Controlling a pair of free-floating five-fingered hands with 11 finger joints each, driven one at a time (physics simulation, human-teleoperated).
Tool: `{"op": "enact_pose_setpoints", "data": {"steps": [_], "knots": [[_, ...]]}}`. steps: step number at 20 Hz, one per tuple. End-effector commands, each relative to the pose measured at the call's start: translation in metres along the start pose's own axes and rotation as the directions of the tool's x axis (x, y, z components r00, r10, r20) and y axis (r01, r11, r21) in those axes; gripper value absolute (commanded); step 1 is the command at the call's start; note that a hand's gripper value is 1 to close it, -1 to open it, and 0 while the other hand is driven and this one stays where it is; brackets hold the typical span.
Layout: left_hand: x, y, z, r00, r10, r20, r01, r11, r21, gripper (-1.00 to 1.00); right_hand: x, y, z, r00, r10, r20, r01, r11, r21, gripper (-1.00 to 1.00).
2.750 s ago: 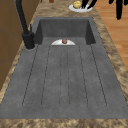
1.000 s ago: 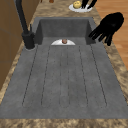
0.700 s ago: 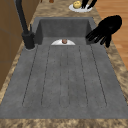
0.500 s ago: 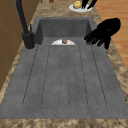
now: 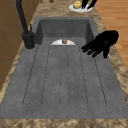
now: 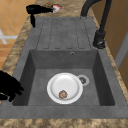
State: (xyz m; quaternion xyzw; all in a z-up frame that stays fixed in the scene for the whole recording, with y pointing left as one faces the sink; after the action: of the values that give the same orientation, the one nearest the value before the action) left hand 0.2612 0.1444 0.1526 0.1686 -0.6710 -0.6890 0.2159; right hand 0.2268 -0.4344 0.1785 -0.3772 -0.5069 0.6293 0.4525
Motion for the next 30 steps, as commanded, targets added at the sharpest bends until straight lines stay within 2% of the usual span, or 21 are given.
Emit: {"op": "enact_pose_setpoints", "data": {"steps": [1, 4, 9, 10, 12, 14, 15, 18, 20, 26, 30], "knots": [[-0.002, -0.021, 0.017, 0.9954, 0.043, 0.085, -0.042, 0.9989, -0.021, -1.00, 0.000, 0.000, 0.000, 1.000, 0.000, 0.000, 0.000, 1.000, 0.000, 0.00], [-0.003, -0.037, 0.028, 0.9942, 0.039, 0.100, -0.037, 0.9991, -0.022, -1.00, 0.000, 0.000, 0.000, 1.000, 0.000, 0.000, 0.000, 1.000, 0.000, 0.00], [-0.006, -0.066, 0.050, 0.9926, 0.054, 0.109, -0.052, 0.9985, -0.019, -1.00, 0.000, 0.000, 0.000, 1.000, 0.000, 0.000, 0.000, 1.000, 0.000, 0.00], [-0.007, -0.070, 0.054, 0.9918, 0.058, 0.114, -0.057, 0.9983, -0.011, -1.00, 0.000, 0.000, 0.000, 1.000, 0.000, 0.000, 0.000, 1.000, 0.000, 0.00], [-0.008, -0.068, 0.057, 0.9893, 0.062, 0.132, -0.067, 0.9971, 0.036, -1.00, 0.000, 0.000, 0.000, 1.000, 0.000, 0.000, 0.000, 1.000, 0.000, 0.00], [-0.009, -0.064, 0.056, 0.9851, 0.060, 0.161, -0.073, 0.9946, 0.075, -1.00, 0.000, 0.000, 0.000, 1.000, 0.000, 0.000, 0.000, 1.000, 0.000, 0.00], [-0.009, -0.063, 0.056, 0.9835, 0.054, 0.172, -0.070, 0.9940, 0.084, -1.00, 0.000, 0.000, 0.000, 1.000, 0.000, 0.000, 0.000, 1.000, 0.000, 0.00], [-0.008, -0.059, 0.054, 0.9792, 0.034, 0.200, -0.054, 0.9939, 0.097, -1.00, 0.000, 0.000, 0.000, 1.000, 0.000, 0.000, 0.000, 1.000, 0.000, 0.00], [-0.008, -0.055, 0.053, 0.9745, 0.021, 0.224, -0.046, 0.9935, 0.104, -1.00, 0.000, 0.000, 0.000, 1.000, 0.000, 0.000, 0.000, 1.000, 0.000, 0.00], [-0.008, -0.048, 0.055, 0.9563, 0.013, 0.292, -0.045, 0.9937, 0.103, -1.00, 0.000, 0.000, 0.000, 1.000, 0.000, 0.000, 0.000, 1.000, 0.000, 0.00], [-0.007, -0.028, 0.057, 0.9493, 0.078, 0.304, -0.102, 0.9927, 0.063, -1.00, 0.000, 0.000, 0.000, 1.000, 0.000, 0.000, 0.000, 1.000, 0.000, 0.00]]}}
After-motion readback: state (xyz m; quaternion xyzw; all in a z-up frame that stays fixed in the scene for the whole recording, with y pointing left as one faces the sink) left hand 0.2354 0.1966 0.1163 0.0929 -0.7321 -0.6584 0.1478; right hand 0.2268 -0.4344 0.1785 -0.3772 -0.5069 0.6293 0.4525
